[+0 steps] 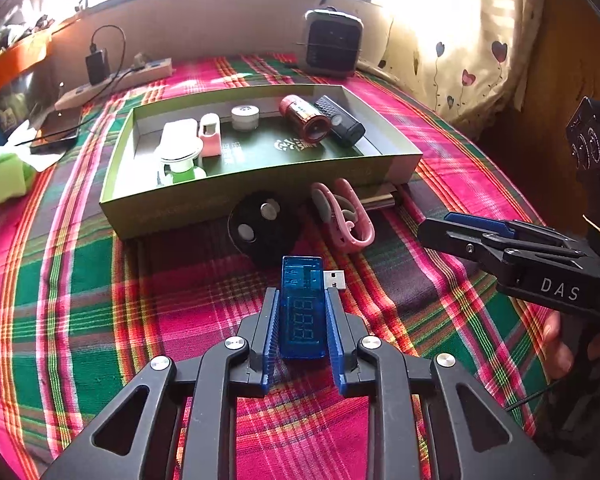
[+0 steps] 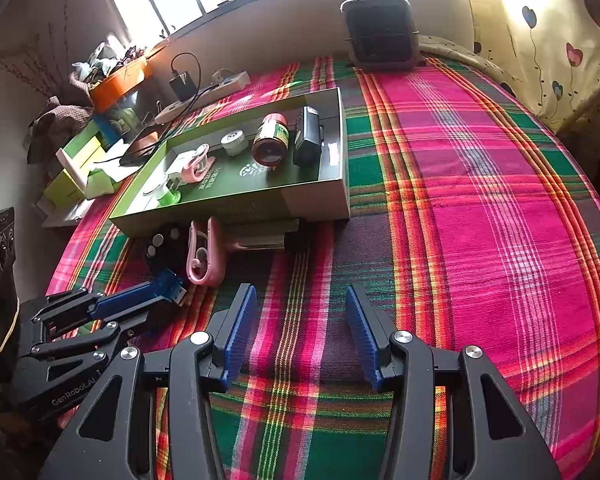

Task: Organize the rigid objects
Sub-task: 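Lift the blue USB tester with the left tool while the right tool approaches the pink clip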

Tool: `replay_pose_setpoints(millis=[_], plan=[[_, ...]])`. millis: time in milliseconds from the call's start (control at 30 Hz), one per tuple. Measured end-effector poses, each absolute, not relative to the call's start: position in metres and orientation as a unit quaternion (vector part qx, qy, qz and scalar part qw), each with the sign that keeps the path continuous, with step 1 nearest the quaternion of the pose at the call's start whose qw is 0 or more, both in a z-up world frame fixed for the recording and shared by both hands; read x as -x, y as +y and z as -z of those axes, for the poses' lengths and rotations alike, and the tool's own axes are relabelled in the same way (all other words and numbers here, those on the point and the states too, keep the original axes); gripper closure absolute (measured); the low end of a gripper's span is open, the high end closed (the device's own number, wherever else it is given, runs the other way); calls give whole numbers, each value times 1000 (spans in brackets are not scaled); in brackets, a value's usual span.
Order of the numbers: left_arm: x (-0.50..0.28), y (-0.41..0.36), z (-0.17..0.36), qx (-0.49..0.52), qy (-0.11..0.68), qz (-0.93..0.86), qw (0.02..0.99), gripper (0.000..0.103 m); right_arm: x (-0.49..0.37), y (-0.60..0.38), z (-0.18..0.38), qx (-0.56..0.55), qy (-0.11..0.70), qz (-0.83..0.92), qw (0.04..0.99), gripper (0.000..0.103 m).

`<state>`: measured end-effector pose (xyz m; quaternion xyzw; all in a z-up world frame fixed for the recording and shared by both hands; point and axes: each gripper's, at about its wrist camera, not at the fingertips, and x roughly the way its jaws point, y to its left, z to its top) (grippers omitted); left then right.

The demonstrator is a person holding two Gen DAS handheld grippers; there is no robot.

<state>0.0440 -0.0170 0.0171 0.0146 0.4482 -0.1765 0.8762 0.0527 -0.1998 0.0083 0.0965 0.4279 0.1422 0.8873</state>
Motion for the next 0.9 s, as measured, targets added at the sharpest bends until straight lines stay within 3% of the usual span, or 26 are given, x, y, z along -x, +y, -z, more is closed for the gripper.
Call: replay_pose_setpoints(millis=[900], plan=[[-36, 58, -17, 50, 443, 95, 890, 82, -72, -125, -13, -14, 426, -187, 885, 55]])
